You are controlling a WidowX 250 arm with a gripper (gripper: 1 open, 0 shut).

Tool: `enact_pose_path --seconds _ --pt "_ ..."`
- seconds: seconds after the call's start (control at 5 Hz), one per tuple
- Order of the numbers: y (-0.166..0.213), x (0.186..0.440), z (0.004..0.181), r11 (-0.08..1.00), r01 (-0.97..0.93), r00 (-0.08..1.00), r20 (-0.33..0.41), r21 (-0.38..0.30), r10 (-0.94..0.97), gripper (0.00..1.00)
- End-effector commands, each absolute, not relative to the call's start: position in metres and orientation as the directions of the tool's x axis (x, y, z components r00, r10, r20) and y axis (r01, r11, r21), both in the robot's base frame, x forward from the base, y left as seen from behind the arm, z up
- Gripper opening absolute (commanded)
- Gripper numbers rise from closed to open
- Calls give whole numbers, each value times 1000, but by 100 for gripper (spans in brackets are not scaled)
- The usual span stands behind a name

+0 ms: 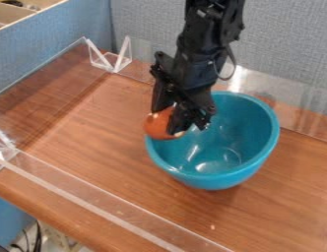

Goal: Remove the mushroom from inside the blue bowl and put it on the table

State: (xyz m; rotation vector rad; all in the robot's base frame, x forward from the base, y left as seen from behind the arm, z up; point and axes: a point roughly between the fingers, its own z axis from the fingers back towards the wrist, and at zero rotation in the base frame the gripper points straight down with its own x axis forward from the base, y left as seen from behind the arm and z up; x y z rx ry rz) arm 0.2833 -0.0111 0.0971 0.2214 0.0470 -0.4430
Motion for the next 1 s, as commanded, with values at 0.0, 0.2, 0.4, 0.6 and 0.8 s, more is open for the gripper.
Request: enact_pose_path --seconds 0.0,0.2,0.4,0.6,0.8 --pt "1 284 132 897 379 919 23 228 -395 0" --pt "37 275 127 930 292 953 14 222 -302 0" --pt "76 266 118 955 212 976 4 207 -217 0" --pt "89 265 103 964 194 981 -13 184 -196 0" --pt "92 265 92 967 194 981 -25 168 -192 0"
